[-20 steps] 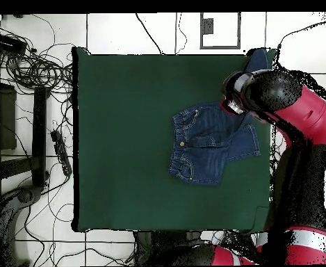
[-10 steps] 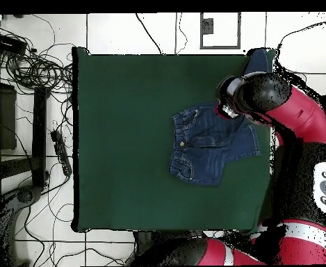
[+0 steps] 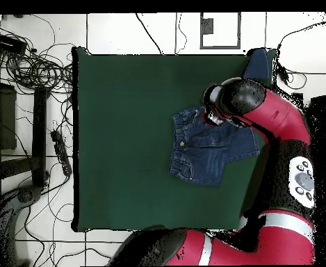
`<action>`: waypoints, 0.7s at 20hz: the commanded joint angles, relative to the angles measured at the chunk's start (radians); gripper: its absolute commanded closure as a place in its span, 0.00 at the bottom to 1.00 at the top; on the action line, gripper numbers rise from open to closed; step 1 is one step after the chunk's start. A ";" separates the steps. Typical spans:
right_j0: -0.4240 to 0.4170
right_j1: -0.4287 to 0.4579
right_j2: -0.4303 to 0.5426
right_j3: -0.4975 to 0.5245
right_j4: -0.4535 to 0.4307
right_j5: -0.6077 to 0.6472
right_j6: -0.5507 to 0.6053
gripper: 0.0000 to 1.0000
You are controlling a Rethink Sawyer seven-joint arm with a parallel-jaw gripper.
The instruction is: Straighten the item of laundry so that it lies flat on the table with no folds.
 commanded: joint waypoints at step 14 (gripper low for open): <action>0.060 -0.051 0.049 0.420 0.047 -0.091 0.050 0.00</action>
